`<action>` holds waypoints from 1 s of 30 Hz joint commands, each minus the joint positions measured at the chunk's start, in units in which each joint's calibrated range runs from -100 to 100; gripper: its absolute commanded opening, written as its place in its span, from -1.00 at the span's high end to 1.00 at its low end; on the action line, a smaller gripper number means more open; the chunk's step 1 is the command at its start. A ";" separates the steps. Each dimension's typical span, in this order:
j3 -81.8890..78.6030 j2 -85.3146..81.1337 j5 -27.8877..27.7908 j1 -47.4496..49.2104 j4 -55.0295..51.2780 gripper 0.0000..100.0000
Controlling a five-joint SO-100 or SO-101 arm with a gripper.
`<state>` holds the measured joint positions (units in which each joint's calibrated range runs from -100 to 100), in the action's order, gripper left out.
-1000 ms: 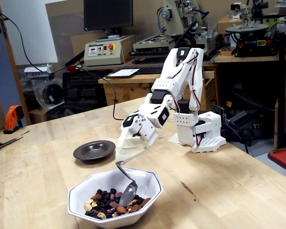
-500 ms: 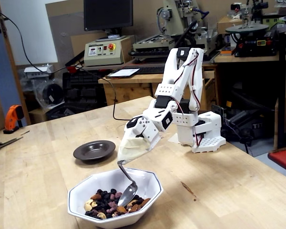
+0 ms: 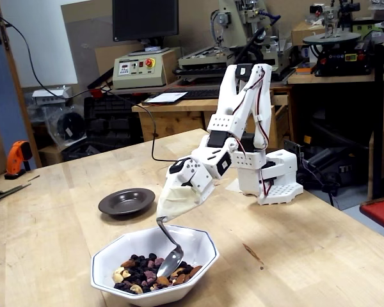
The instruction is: Use spoon to transfer food from the white bowl to brown plate
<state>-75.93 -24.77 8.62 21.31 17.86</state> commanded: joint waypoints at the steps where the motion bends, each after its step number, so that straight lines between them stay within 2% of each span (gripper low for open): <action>1: 0.62 2.31 -0.20 -0.42 0.32 0.91; 16: 7.78 9.93 -0.15 -0.42 0.95 0.91; 30: 7.78 15.66 -0.15 -0.42 16.68 0.91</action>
<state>-69.11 -9.32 8.62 21.39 31.91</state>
